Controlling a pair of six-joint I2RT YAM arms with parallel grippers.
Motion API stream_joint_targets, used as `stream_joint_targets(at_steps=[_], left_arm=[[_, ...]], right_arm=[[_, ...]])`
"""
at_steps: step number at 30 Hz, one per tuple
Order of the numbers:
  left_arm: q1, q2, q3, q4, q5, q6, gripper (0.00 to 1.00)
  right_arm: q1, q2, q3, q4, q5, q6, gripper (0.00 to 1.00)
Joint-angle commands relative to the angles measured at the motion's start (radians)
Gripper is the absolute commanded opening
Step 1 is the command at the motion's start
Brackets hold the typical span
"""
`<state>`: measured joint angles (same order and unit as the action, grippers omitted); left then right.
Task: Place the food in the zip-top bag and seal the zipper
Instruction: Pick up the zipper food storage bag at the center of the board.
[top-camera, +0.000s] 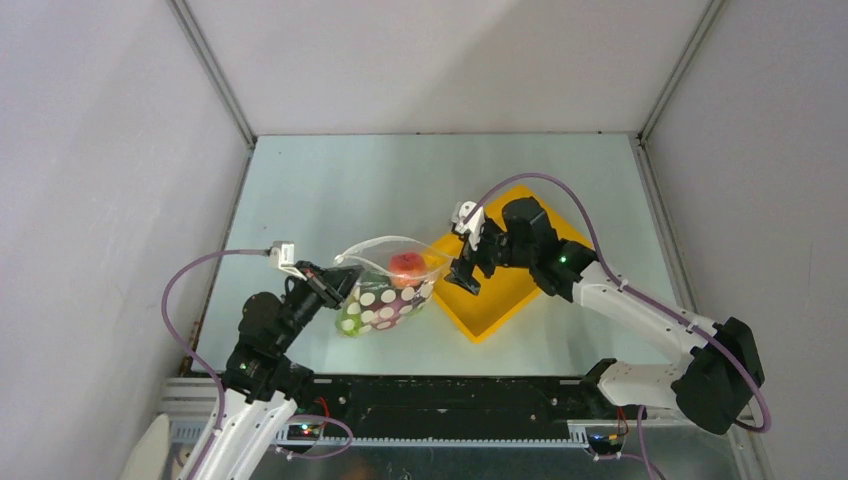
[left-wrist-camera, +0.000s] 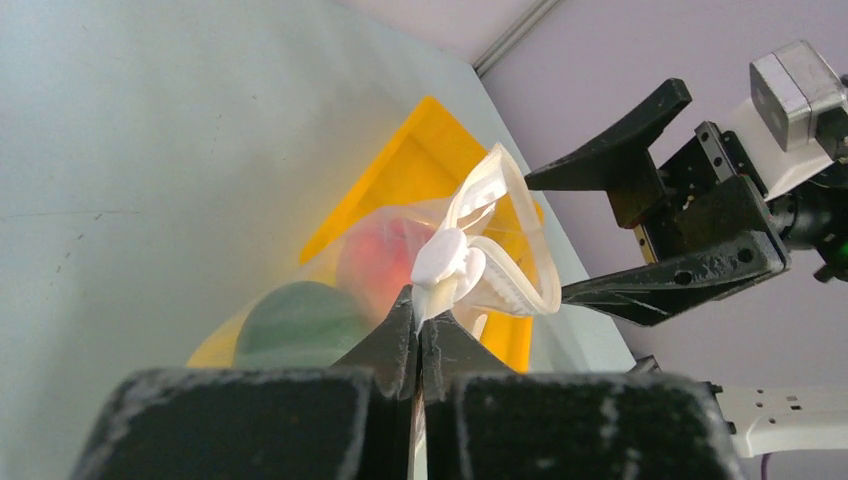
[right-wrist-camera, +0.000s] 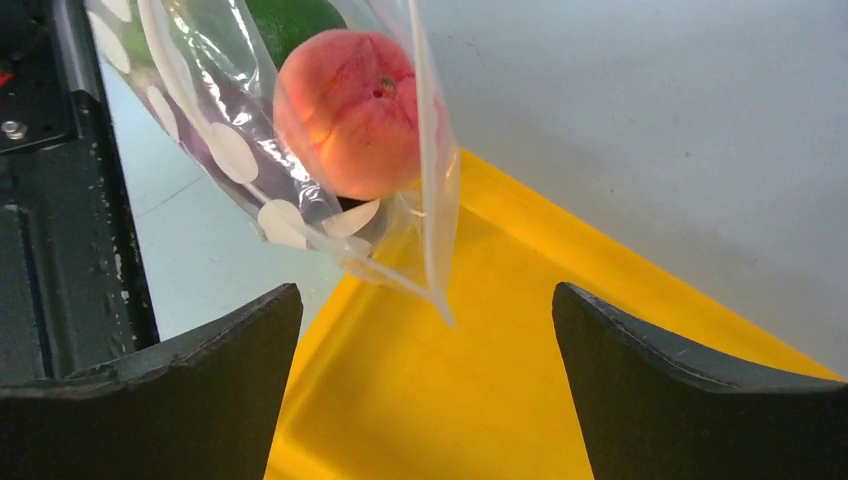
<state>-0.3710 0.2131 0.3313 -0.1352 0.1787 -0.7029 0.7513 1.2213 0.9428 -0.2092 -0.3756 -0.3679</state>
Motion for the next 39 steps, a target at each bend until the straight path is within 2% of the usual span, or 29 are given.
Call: stream_joint_targets(at_steps=[1,7,11,13,14,15,16,19,20,27,32,36,39], left_arm=[[-0.007,-0.017,0.064,0.005,0.042,-0.021,0.0],[-0.006,-0.04,0.072,-0.031,0.012,-0.038,0.0],[-0.008,-0.028,0.085,-0.05,0.028,-0.027,0.0],[-0.008,-0.018,0.105,-0.076,0.028,-0.008,0.0],[-0.008,-0.015,0.111,-0.083,0.029,-0.004,0.0],[-0.009,-0.014,0.114,-0.085,0.03,-0.004,0.0],[-0.009,-0.014,0.119,-0.089,0.03,-0.006,0.0],[-0.009,-0.023,0.133,-0.122,0.008,-0.006,0.0],[-0.009,-0.027,0.146,-0.154,-0.002,-0.002,0.0],[-0.008,-0.051,0.23,-0.237,-0.073,0.041,0.0],[-0.008,-0.001,0.237,-0.239,-0.163,0.023,0.02],[-0.008,0.058,0.196,-0.145,-0.247,-0.007,0.01],[-0.01,0.128,0.163,0.008,-0.257,0.023,0.0]], right_arm=[[-0.034,0.001,0.005,0.052,-0.217,-0.054,0.99],[-0.035,0.073,0.027,0.06,-0.329,-0.076,0.97],[-0.035,0.107,0.035,0.097,-0.372,-0.077,0.88],[-0.036,0.126,0.04,0.142,-0.397,-0.071,0.73],[-0.036,0.132,0.043,0.179,-0.402,-0.066,0.53],[-0.036,0.146,0.048,0.188,-0.407,-0.057,0.43],[-0.037,0.154,0.066,0.193,-0.408,-0.056,0.28],[-0.052,0.197,0.14,0.153,-0.412,-0.062,0.06],[-0.055,0.202,0.153,0.142,-0.399,-0.058,0.02],[-0.079,0.174,0.245,0.174,-0.345,-0.042,0.0],[-0.123,0.207,0.287,0.292,-0.205,0.021,0.0],[-0.198,0.298,0.38,0.344,-0.233,0.111,0.0],[-0.217,0.355,0.436,0.42,-0.304,0.133,0.0]])
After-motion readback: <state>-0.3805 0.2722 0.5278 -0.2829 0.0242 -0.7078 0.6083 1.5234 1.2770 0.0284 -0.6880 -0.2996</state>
